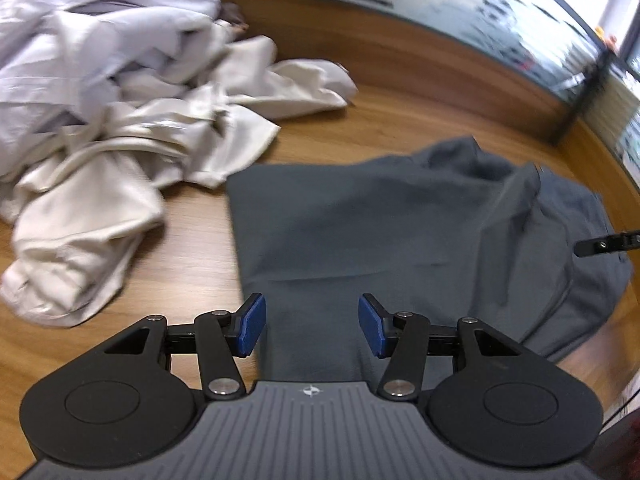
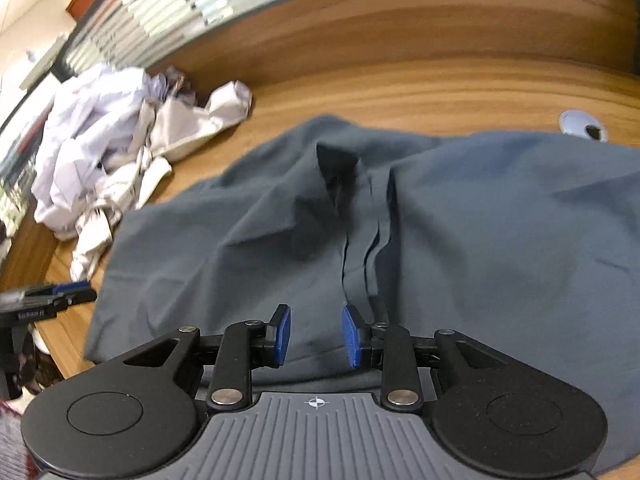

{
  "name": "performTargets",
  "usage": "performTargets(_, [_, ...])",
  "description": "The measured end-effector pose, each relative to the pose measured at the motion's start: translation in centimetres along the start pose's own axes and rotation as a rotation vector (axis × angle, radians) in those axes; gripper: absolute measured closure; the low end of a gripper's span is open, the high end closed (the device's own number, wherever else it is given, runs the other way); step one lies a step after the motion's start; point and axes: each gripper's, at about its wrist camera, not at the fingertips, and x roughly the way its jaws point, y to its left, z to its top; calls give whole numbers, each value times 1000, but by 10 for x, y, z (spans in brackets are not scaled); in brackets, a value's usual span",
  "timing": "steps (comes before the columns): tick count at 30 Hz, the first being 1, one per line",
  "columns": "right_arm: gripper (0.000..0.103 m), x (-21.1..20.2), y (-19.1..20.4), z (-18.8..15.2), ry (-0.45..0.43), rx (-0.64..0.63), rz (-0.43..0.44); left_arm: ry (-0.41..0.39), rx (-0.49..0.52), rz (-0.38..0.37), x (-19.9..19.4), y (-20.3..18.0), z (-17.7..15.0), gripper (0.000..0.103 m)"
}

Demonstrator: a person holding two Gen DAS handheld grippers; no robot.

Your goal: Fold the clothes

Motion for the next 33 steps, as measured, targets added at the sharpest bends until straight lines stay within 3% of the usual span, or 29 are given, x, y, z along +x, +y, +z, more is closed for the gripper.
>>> performTargets(5, [71,12,-6,1,-3,-35,-54,41,61,-33,22,-11,5,46])
performTargets(9, [72,21,-16,4,46,-25,2,79,49,-28,38,-11,4,46])
performTargets(11, [76,23,-17,5,73,-21,35,70,57,-28,39,-12,4,42])
performTargets(13, [97,23,-17,4,86,-30,49,77,71,-27,41,-15,5,35])
performTargets(15, [98,17,-18,2,86,-21,52,87,91,-21,43,-20,5,29])
performTargets(21, [99,-21,-20,-12,21,43,45,96,91,-6,49,-30,5,16])
performTargets(28, [93,-17,-29,-42,98,46,9,112,110,-2,52,-32,7,14])
performTargets(33, [84,-28,-23,-28,10,6,3,118,70,13,50,-29,7,14])
